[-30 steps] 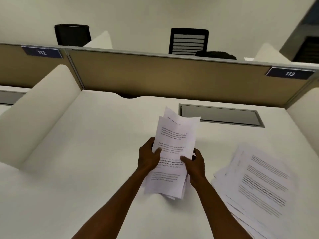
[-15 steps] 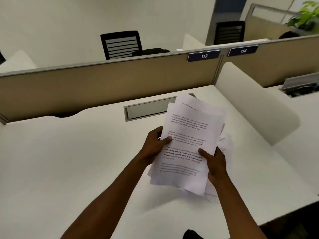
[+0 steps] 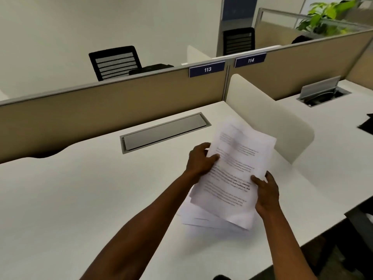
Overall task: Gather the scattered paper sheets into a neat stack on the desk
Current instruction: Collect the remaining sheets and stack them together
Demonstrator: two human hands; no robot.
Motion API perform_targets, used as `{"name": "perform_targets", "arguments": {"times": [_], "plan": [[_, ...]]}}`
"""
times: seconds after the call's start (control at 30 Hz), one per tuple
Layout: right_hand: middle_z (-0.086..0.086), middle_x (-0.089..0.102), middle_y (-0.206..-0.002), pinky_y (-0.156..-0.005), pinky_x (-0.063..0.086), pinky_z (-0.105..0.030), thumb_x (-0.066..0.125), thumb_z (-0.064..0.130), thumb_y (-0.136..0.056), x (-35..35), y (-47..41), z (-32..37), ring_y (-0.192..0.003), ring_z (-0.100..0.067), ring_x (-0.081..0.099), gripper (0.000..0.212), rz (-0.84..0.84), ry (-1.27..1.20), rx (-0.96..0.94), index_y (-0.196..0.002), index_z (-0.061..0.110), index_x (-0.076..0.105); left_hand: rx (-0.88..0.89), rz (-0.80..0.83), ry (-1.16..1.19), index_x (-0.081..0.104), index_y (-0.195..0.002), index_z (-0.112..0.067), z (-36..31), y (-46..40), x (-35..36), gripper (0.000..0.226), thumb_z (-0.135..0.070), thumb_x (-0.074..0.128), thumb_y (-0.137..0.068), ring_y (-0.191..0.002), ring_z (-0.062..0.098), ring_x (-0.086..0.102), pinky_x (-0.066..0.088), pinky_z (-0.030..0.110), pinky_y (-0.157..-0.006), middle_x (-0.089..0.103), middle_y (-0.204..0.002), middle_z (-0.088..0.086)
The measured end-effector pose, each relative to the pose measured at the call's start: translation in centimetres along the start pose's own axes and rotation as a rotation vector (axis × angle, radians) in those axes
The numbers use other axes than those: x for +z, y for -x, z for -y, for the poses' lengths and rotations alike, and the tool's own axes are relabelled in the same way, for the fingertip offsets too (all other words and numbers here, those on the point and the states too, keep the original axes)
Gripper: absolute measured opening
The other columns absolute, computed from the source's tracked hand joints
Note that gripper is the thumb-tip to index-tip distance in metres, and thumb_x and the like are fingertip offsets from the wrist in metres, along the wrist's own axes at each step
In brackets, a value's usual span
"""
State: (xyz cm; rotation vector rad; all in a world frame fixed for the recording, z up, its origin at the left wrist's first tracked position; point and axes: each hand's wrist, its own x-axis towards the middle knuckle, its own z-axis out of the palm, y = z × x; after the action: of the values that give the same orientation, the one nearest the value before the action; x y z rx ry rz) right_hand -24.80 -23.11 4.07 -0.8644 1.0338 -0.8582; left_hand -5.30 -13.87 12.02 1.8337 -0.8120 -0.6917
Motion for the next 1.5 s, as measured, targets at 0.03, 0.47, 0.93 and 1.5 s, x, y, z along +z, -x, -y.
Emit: {"name": "perform_targets", "arguments": {"times": [0.03,0.47,0.93,1.5], "plan": [[-0.012,0.065,-0.123,-0.101,0.047,-0.051,0.064,-0.001,-0.086,0.1,-0.4,0.1,-0.113,-0.036,0.062,0.048,-0.013,0.046,-0.017,-0.131,0.014,0.056,-0.049,-0.044,-0.025,0.065,-0.123,-0.019,1.0,-0.2,0.2,0.042,-0.027,0.074,-0.083,-0.089,0.016,0.070,0.057,0.030,-0.079,0.073,-0.112,0.000],[-0.019,0.067,-0.110,-0.087,0.053,-0.048,0.066,0.014,-0.073,2.7,-3.6,-6.3,-0.104,-0.040,0.059,0.043,-0.216,0.970,-0.220,-0.115,0.004,0.061,-0.223,0.161,-0.696,0.028,-0.152,-0.021,11.6,-0.4,1.4,0.082,-0.051,0.065,-0.085,-0.145,0.034,0.018,0.026,0.047,-0.116,0.020,-0.156,0.014],[-0.019,0.047,-0.138,-0.104,0.042,-0.046,0.077,0.036,-0.076,4.3,-3.6,-6.0,-0.124,-0.037,0.048,0.079,-0.150,0.947,-0.059,-0.141,0.013,0.038,-0.397,-0.085,-0.180,0.040,-0.148,-0.019,12.5,-0.7,0.5,0.075,-0.044,0.071,-0.085,-0.135,0.030,0.045,0.039,0.042,-0.113,0.044,-0.147,0.012],[-0.016,0.056,-0.129,-0.101,0.044,-0.038,0.079,0.037,-0.075,2.6,-3.3,-7.0,-0.119,-0.031,0.054,0.067,-0.076,1.041,-0.073,-0.131,0.010,0.055,-0.476,-0.046,-0.005,0.039,-0.138,-0.025,11.4,-0.2,0.4,0.073,-0.022,0.080,-0.077,-0.101,0.026,0.061,0.056,0.038,-0.084,0.061,-0.125,0.010]]}}
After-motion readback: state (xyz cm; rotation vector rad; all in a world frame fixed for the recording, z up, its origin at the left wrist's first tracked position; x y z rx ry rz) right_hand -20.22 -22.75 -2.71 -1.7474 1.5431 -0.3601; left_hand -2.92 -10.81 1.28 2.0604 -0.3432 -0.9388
